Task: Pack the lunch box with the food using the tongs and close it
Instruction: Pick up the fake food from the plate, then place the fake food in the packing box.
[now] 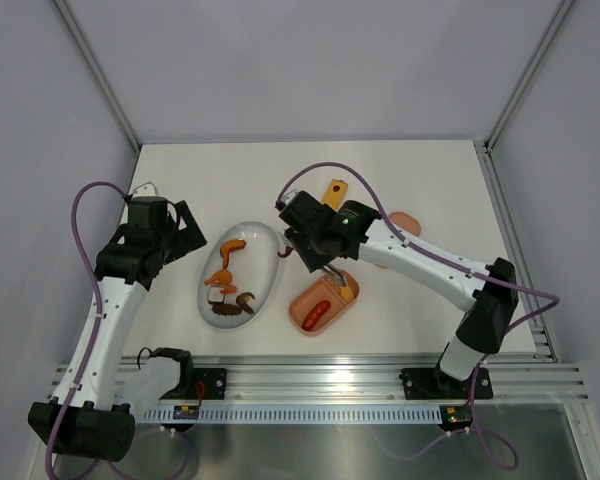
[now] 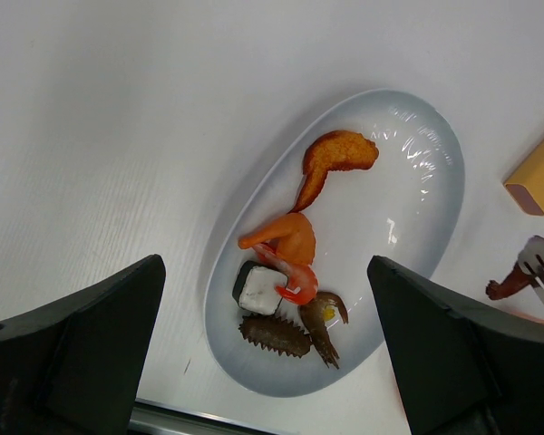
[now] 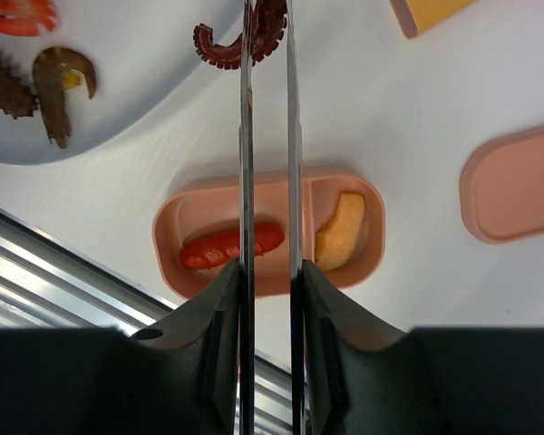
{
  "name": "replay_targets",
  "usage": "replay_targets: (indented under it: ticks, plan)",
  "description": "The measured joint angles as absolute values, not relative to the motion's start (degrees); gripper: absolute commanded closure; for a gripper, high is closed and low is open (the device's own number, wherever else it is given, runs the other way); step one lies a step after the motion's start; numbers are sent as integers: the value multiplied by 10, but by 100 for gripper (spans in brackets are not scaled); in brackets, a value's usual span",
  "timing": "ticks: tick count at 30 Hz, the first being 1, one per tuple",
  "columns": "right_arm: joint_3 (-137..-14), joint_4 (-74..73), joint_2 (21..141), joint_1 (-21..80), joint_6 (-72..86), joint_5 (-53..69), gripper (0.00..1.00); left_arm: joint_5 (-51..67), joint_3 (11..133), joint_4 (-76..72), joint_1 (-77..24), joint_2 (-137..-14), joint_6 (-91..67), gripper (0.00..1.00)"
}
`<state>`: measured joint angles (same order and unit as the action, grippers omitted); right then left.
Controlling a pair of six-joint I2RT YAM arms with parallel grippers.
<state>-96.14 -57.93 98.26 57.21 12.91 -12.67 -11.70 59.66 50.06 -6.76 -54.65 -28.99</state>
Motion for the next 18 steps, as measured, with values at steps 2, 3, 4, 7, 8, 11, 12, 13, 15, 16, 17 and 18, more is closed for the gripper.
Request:
replay_targets:
  ticks: [2,3,4,7,8,11,12,13,15,16,17,18]
  plan:
    - [-930,-583,954,566,140,-132,72,-117,597,501,-68,-547,-290,1]
    - [-915,-587,940,564,146,-135,72,-117,597,501,-68,-548,-290,1]
    - [-901,-591,926,562,152,-139,72,-117,597,501,-68,-549,-290,1]
    - [-866,-604,889,559,172,-146,72,-116,597,500,-68,-550,-290,1]
    - [-854,-611,876,559,180,-147,72,-116,597,500,-68,-550,-290,1]
    - [-821,-627,842,559,202,-154,72,-114,597,500,-68,-554,-290,1]
    - [-809,-631,833,559,209,-155,72,-113,597,499,-68,-554,-290,1]
    - [-799,-637,825,559,215,-156,72,-113,597,499,-68,-555,-290,1]
    - [-781,-644,814,559,228,-156,72,-111,597,499,-68,-556,-290,1]
    - [-771,-647,811,559,234,-156,72,-111,597,499,-68,-556,-290,1]
    - [-764,-649,808,559,239,-156,72,-111,597,498,-68,-556,-290,1]
    - [-755,-653,806,559,243,-156,72,-111,597,498,-68,-556,-290,1]
